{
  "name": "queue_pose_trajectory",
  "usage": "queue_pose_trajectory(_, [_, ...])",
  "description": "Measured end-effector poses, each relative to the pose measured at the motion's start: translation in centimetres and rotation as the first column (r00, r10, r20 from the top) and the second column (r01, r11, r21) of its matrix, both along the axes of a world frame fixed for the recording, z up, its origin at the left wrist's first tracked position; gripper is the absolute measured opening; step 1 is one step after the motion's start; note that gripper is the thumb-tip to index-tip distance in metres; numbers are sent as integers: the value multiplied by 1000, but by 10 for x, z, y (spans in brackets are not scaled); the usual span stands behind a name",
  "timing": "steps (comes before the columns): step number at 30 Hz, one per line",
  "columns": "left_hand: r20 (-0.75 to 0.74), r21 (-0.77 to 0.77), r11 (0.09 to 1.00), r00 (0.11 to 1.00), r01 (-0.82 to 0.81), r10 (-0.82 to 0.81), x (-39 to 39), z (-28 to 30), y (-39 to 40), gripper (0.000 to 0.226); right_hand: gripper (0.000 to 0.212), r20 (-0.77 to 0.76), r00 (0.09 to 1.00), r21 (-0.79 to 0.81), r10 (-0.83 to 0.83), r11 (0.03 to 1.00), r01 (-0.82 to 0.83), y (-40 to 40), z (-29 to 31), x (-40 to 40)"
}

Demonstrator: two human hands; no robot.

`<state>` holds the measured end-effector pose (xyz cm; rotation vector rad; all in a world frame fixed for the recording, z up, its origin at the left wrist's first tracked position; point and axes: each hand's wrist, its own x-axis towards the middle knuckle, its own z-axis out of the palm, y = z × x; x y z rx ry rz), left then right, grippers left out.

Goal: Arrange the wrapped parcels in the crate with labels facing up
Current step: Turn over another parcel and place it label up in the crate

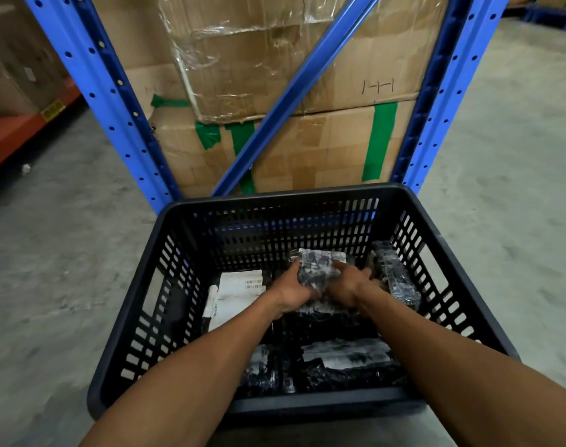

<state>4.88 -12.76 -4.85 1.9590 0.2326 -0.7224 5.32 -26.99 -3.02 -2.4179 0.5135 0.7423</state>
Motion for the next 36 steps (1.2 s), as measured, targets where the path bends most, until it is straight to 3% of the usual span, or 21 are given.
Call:
queue_pose_trajectory(7, [115,-46,993,987,-110,115,-4,7,19,110,69,236,970,208,-59,978,9,4,12,-7])
queue_pose_trajectory(11, [202,-136,980,964,-146,172,-5,16,33,105,72,361,917,352,-171,935,36,9,20,-11])
queue_pose_trajectory(14, [243,-199,968,949,-154,201,-9,21,44,106,86,346,910,559,-229,829,-3,13,24,-14])
queue_pose_trajectory(17, [296,-237,963,935,-128,197,-13,25,56,108,84,400,885,701,-239,701,-128,15,34,-23])
queue_pose_trajectory(21, [327,-259,958,922,-123,207,-19,41,62,99,70,576,799,596,-175,759,-263,23,63,-26])
queue_pose_trajectory(24, [252,-321,926,925,-198,285,-21,63,61,83,64,677,733,425,-60,845,-324,29,83,-25])
queue_pose_trajectory(29, [274,-65,941,900,-333,338,-25,100,49,72,60,749,660,243,51,907,-345,43,114,-33])
queue_pose_trajectory(32, [139,-332,870,893,-364,427,-34,120,46,65,76,778,627,289,30,870,-400,47,124,-38])
queue_pose_trajectory(36, [17,-608,732,917,-308,399,-42,125,54,78,92,669,738,587,-88,671,-453,53,136,-44])
